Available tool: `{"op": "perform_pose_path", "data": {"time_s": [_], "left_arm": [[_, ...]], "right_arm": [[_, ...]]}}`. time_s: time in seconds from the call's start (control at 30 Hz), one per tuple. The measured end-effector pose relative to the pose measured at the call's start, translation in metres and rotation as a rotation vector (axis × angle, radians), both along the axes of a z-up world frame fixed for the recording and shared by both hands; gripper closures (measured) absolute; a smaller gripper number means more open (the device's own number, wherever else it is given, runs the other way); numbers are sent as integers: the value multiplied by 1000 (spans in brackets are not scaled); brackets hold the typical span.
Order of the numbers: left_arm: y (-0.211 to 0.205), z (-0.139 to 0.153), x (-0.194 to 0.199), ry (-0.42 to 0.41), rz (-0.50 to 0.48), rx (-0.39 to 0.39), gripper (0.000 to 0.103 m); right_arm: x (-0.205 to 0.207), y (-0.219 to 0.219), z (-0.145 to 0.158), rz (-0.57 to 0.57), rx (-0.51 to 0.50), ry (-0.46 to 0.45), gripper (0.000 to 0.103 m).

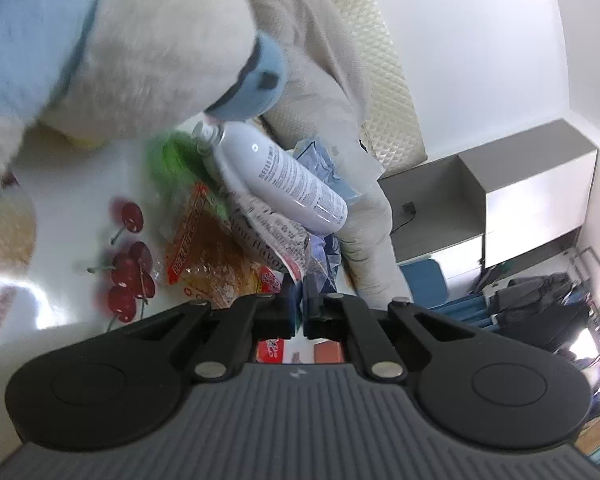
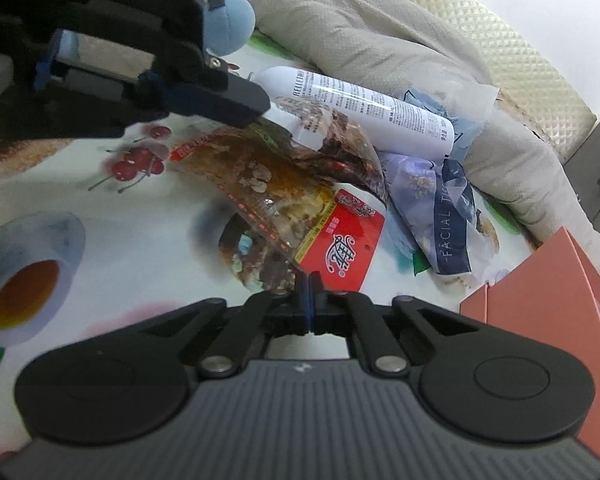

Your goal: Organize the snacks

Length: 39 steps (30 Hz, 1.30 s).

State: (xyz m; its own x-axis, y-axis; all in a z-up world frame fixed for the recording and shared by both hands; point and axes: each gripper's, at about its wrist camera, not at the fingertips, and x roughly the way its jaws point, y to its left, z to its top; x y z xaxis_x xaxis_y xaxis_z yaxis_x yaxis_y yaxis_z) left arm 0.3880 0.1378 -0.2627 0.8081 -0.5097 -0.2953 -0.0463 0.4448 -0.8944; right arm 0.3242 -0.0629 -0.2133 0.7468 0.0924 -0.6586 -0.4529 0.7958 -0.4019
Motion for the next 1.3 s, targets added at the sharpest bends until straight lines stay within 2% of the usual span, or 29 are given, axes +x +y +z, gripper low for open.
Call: {"op": "perform_pose_path", "data": {"time_s": [0.1,0.3,0.33,0.37,0.4,0.67,0.87,0.97,1.03,1.07,1.13,1.17,1.2,1.27,1.3], "left_arm": [[3,11,-11,-26,12,34,100],[13,30,-46,-53,39,59,101],[13,33,-55,-53,41,76,101],[14,35,-63,-52,46,93,101],[15,37,-72,-53,51,110,101],[18,44,-137,-17,67,160,101],[16,43,-188,73,48,223,101],[11,42,-209,115,33,231,101],[9,39,-215,190,18,240,98],[8,38,-216,230,4,248,91],[11,39,-220,251,-29,257,74],[13,42,-224,249,-41,266,52],[15,47,-228,244,-50,293,35],[16,60,-228,237,-67,378,31],[16,66,-227,234,-84,414,29]], "right_arm": [[-1,-8,4,-34,55,9,100],[7,-32,21,-162,236,60,96],[8,-36,23,-185,266,73,93],[9,-39,25,-202,295,84,82],[10,-41,27,-217,320,90,75],[10,-55,43,-324,445,149,74],[-10,-55,51,-335,509,196,74],[-21,-53,52,-322,521,205,74],[-24,-53,53,-324,524,216,74],[-24,-53,53,-323,525,222,74],[-21,-53,56,-315,528,233,74],[-19,-53,57,-311,529,238,74],[-16,-54,59,-304,527,243,74],[-12,-53,64,-287,518,249,73],[-9,-53,66,-280,514,250,67]]}}
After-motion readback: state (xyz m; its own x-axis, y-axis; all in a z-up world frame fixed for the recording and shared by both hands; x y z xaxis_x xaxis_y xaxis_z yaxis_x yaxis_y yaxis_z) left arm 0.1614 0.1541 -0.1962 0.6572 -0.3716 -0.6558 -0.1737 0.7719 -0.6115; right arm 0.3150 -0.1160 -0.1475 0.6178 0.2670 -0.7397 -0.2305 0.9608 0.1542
